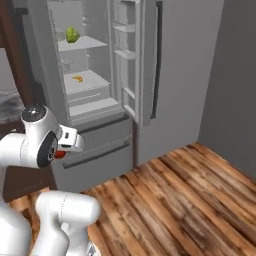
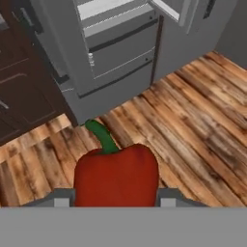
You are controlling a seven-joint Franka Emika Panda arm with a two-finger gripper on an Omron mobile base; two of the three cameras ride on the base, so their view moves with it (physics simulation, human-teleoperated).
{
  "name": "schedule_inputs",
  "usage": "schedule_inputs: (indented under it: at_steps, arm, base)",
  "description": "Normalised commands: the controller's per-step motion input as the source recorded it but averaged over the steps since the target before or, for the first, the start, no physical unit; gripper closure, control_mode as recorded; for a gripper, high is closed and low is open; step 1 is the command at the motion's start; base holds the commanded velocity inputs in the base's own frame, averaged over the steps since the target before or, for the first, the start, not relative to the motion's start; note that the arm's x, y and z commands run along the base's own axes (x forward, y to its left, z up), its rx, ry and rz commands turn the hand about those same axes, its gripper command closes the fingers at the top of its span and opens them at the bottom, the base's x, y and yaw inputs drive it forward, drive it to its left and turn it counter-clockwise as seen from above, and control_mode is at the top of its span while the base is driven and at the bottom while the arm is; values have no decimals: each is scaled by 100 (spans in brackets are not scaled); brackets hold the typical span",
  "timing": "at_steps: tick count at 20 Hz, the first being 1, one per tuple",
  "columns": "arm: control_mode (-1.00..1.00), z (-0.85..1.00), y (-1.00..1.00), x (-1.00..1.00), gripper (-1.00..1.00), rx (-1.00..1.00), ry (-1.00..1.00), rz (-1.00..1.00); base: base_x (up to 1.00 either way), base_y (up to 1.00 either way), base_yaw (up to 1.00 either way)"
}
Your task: Place the bell pepper in the correct fridge rack based on whether it is a fruit or vegetable. Finally, close the fridge door.
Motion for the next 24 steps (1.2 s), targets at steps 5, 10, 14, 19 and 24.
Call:
schedule_inputs:
  at_steps: [5,10,14,19,24]
  arm:
    - [100,0,0,0,100,0,0,0]
    - [100,0,0,0,100,0,0,0]
    - [100,0,0,0,100,0,0,0]
    - [100,0,0,0,100,0,0,0]
    - [100,0,0,0,100,0,0,0]
  base:
    - [95,-56,37]
    - [100,-31,44]
    - [99,-29,43]
    - [90,-42,44]
    - [82,-32,44]
